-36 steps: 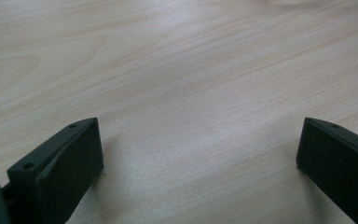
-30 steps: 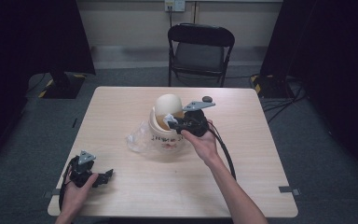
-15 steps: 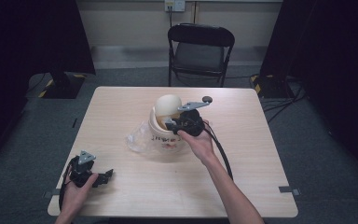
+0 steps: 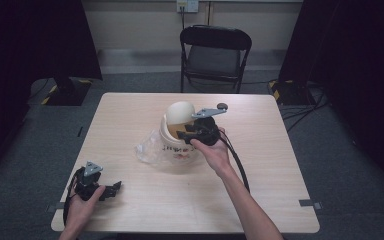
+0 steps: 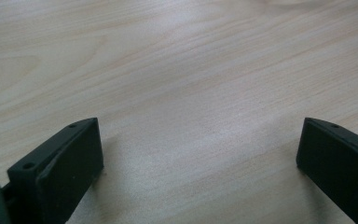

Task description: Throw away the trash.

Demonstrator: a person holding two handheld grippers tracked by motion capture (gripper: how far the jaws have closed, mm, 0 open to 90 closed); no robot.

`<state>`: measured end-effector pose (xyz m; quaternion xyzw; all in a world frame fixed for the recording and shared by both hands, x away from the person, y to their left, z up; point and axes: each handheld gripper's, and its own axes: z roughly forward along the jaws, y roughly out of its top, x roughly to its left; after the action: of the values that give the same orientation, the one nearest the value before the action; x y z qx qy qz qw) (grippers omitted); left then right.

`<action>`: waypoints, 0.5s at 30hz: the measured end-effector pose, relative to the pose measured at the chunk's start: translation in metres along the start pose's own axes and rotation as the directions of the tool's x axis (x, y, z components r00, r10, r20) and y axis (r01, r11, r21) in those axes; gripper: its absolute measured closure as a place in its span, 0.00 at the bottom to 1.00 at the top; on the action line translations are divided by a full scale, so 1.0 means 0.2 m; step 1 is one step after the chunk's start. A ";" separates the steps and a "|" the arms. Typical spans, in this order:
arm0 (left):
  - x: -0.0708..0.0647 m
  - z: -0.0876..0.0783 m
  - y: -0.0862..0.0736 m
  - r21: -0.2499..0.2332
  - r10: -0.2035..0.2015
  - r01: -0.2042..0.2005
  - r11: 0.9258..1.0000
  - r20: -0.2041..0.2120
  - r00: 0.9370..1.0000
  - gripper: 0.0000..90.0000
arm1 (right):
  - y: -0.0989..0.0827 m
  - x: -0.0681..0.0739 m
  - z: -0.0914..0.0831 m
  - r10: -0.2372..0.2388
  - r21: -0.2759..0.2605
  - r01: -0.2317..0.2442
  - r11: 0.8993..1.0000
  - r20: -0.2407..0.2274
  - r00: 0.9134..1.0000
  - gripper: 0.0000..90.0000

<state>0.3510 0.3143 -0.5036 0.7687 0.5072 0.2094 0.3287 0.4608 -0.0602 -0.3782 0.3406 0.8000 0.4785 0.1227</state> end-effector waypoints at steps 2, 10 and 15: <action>0.00 0.00 0.00 0.000 0.000 0.000 1.000 0.000 1.000 0.00 | 0.00 0.00 -0.01 0.007 -0.004 -0.007 1.000 -0.004 1.000 0.64; 0.00 0.00 0.00 0.000 0.000 0.000 1.000 0.000 1.000 0.00 | 0.01 -0.01 -0.05 0.012 -0.029 -0.012 1.000 -0.003 1.000 0.65; 0.00 0.00 0.00 0.000 0.000 0.000 1.000 0.000 1.000 0.00 | 0.01 -0.02 -0.09 0.011 -0.038 -0.010 0.999 0.006 1.000 0.66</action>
<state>0.3510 0.3143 -0.5036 0.7686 0.5072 0.2094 0.3287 0.4546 -0.0736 -0.3684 0.3439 0.7885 0.4932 0.1293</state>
